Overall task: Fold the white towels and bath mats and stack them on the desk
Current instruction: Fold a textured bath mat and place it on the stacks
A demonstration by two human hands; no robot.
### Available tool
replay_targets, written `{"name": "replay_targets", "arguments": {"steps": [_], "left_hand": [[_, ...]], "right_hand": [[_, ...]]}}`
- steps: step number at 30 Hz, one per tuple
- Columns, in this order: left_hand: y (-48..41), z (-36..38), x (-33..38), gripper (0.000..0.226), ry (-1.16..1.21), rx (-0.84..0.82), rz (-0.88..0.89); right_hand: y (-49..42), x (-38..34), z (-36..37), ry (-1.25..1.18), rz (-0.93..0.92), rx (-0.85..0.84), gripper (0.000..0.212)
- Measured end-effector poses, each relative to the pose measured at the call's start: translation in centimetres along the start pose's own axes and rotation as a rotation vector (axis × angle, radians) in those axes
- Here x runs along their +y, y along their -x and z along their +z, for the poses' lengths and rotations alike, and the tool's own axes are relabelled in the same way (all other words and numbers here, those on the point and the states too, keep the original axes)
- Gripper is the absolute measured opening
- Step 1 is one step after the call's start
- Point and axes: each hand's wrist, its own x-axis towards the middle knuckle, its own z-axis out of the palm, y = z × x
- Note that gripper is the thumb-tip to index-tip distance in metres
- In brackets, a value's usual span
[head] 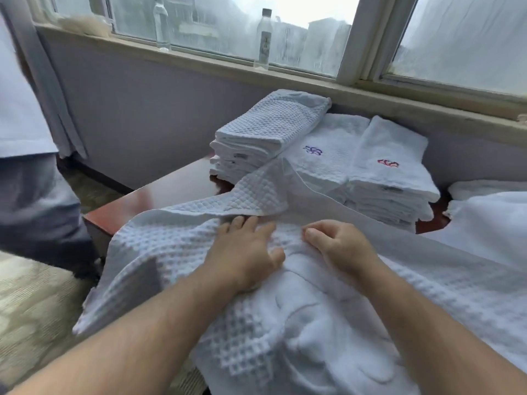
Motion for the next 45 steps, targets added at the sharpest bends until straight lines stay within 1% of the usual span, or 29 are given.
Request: {"name": "replay_targets", "arguments": {"steps": [3, 5, 6, 8, 9, 11, 13, 14, 16, 17, 18, 19, 20, 21, 22, 23, 24, 26, 28, 30, 31, 32, 34, 37, 39, 41, 43, 44, 45], "left_hand": [[-0.4, 0.3, 0.8, 0.071, -0.039, -0.01, -0.114], [-1.2, 0.7, 3.0, 0.063, -0.071, -0.009, -0.188], [-1.5, 1.0, 4.7, 0.056, -0.065, 0.002, -0.181], [-1.8, 2.1, 8.8, 0.047, -0.004, 0.018, -0.029], [-1.8, 2.8, 11.0, 0.045, 0.035, 0.022, 0.07], [-1.5, 3.9, 15.4, 0.047, 0.126, -0.004, 0.199], [-1.1, 4.6, 19.9, 0.049, 0.169, -0.087, 0.309], [-0.8, 4.9, 22.2, 0.051, 0.172, -0.128, 0.372], [0.2, 5.5, 25.5, 0.058, 0.19, -0.215, 0.455], [0.6, 5.8, 26.4, 0.062, 0.197, -0.234, 0.467], [0.8, 6.2, 26.9, 0.064, 0.195, -0.224, 0.472], [1.0, 6.6, 26.9, 0.065, 0.184, -0.198, 0.479], [1.0, 6.9, 26.8, 0.065, 0.172, -0.17, 0.483], [0.9, 7.0, 26.6, 0.064, 0.163, -0.153, 0.484], [0.8, 7.0, 26.4, 0.064, 0.16, -0.151, 0.482], [0.7, 7.0, 26.4, 0.065, 0.158, -0.161, 0.48], [0.7, 7.0, 26.5, 0.065, 0.157, -0.171, 0.479], [0.8, 6.9, 26.7, 0.066, 0.148, -0.177, 0.477], [0.8, 6.7, 26.6, 0.066, 0.152, -0.18, 0.474], [0.7, 6.6, 26.3, 0.067, 0.152, -0.193, 0.471], [0.8, 6.6, 26.2, 0.067, 0.146, -0.202, 0.472], [0.8, 6.6, 26.1, 0.068, 0.139, -0.209, 0.473], [0.8, 6.5, 26.2, 0.068, 0.132, -0.216, 0.465], [0.4, 5.7, 26.6, 0.069, 0.19, -0.245, 0.466], [0.2, 5.5, 26.5, 0.075, 0.22, -0.252, 0.505], [0.1, 5.8, 25.8, 0.082, 0.162, -0.224, 0.54], [-0.1, 6.4, 25.2, 0.086, 0.078, -0.177, 0.545], [-0.2, 6.7, 25.2, 0.088, 0.05, -0.175, 0.543], [-0.4, 6.9, 25.4, 0.09, 0.032, -0.188, 0.536]], "right_hand": [[1.6, -0.3, -2.9, 0.465, 0.043, -0.051, 0.023], [3.5, 0.7, -5.8, 0.635, 0.164, -0.024, 0.029], [4.6, 1.5, -7.3, 0.678, 0.232, -0.01, 0.028], [7.5, 3.7, -10.4, 0.68, 0.366, 0.005, 0.028], [9.1, 4.8, -11.7, 0.616, 0.4, 0.028, 0.028], [12.4, 6.5, -13.5, 0.433, 0.36, 0.129, 0.026], [15.3, 7.8, -14.8, 0.339, 0.314, 0.267, 0.022], [16.6, 8.6, -15.4, 0.343, 0.32, 0.325, 0.02], [18.9, 10.1, -16.4, 0.449, 0.366, 0.436, 0.02], [19.8, 10.8, -16.9, 0.543, 0.411, 0.511, 0.024], [20.6, 11.4, -17.4, 0.627, 0.48, 0.6, 0.033], [21.4, 11.9, -17.8, 0.654, 0.57, 0.694, 0.044], [22.0, 12.1, -18.3, 0.585, 0.667, 0.772, 0.057], [22.4, 12.3, -18.7, 0.434, 0.756, 0.822, 0.067], [22.6, 12.3, -19.1, 0.264, 0.821, 0.842, 0.072], [22.6, 12.3, -19.6, 0.097, 0.86, 0.856, 0.07], [22.6, 12.1, -20.1, -0.061, 0.86, 0.879, 0.06], [22.6, 11.6, -21.1, -0.297, 0.837, 0.873, 0.03], [23.2, 10.9, -21.2, -0.367, 0.821, 0.749, 0.021], [23.6, 11.0, -20.9, -0.232, 0.811, 0.624, 0.02], [23.6, 11.1, -20.8, -0.094, 0.779, 0.626, 0.018], [23.3, 11.1, -20.9, 0.056, 0.735, 0.673, 0.017], [22.2, 10.6, -21.9, 0.289, 0.653, 0.78, 0.027], [19.2, 9.7, -25.1, 0.376, 0.631, 0.778, 0.037], [17.1, 9.8, -27.8, 0.458, 0.628, 0.76, 0.04], [15.8, 10.7, -29.7, 0.576, 0.693, 0.73, 0.041], [15.4, 12.3, -29.9, 0.726, 0.82, 0.697, 0.039], [15.4, 13.1, -29.3, 0.822, 0.868, 0.729, 0.034], [15.6, 13.8, -28.3, 0.895, 0.882, 0.802, 0.028]]}}
